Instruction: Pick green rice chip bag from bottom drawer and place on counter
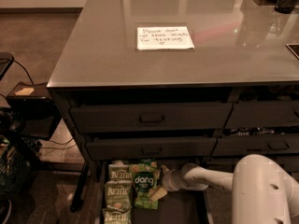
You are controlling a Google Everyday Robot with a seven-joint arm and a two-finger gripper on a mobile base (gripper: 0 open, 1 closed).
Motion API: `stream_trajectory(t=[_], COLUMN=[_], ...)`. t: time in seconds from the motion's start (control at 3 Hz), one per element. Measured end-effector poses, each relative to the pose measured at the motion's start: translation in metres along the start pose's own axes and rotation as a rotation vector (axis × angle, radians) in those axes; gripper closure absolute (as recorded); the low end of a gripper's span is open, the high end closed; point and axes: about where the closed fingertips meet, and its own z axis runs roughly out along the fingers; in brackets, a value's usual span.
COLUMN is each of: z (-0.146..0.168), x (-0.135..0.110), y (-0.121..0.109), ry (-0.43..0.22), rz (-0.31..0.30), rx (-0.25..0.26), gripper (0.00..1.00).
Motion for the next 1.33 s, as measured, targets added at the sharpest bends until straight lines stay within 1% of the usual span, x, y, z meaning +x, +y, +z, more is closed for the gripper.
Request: stream_trajectory(t=[0.67,1.0,1.33], z=[0.025,0.04,0.054], x=[0.02,0.023,0.02], y=[-0.022,-0.025,-0.019], ry=[-0.032,-0.059,-0.085], rz=[0.072,0.099,0.113], rx=[-0.034,-0.061,-0.101], gripper=[0.0,0.0,0.0])
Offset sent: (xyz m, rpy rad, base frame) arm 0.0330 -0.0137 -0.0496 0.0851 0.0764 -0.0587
